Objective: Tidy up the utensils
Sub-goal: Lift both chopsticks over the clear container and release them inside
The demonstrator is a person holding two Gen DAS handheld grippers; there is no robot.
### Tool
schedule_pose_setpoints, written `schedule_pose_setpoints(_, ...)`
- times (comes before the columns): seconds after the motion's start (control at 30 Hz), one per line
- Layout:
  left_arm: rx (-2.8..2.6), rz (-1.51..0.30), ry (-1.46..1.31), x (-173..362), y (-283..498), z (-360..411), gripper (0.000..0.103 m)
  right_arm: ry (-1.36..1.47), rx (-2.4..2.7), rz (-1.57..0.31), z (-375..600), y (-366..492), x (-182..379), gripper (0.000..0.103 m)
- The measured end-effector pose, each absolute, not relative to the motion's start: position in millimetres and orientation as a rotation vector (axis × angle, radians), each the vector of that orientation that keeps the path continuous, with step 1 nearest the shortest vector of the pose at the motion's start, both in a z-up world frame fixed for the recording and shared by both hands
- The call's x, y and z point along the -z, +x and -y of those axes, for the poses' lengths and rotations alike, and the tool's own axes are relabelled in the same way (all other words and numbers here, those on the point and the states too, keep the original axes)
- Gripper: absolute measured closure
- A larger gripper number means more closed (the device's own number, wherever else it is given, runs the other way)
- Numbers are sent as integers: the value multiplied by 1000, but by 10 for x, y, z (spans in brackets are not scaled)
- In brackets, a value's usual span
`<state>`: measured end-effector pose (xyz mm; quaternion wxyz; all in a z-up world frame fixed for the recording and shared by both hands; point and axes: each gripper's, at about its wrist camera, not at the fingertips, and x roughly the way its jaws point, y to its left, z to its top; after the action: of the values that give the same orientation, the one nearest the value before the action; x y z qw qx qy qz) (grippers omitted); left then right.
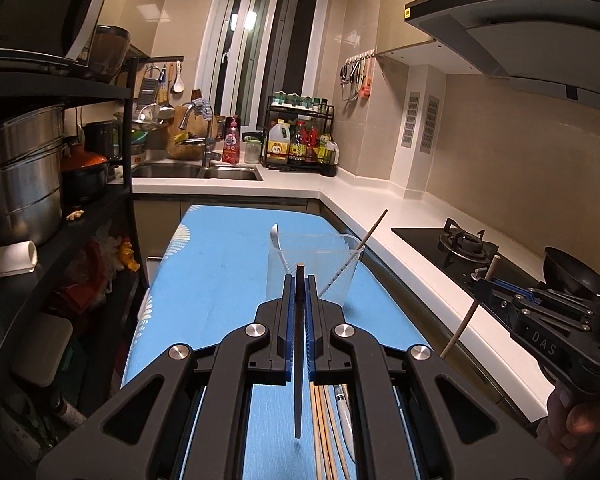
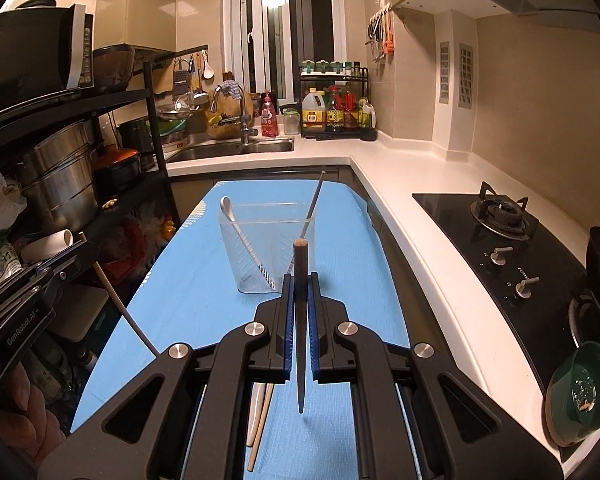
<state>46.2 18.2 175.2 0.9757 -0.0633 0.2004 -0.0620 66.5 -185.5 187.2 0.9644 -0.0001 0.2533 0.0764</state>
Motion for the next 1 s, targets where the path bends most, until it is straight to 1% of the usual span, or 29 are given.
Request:
schedule_pose_setpoints(0.27, 140, -473, -117, -1903, 799, -197, 98, 0, -166, -539, 1873, 992, -2056, 96)
schedule_pose_setpoints(0.5, 158, -498, -110, -2235, 1213, -226, 98, -4, -206, -512, 1785, 1392, -2442, 96)
schedule_pose_setpoints(0.8, 161, -410, -102, -2880, 1830, -197, 98, -9, -231, -397, 1593, 1969, -3152, 96)
schedule_pose_setpoints(1.0, 147, -347, -88, -3123, 2190, -105, 98, 2, -258, -345, 1488, 2274, -3259, 96)
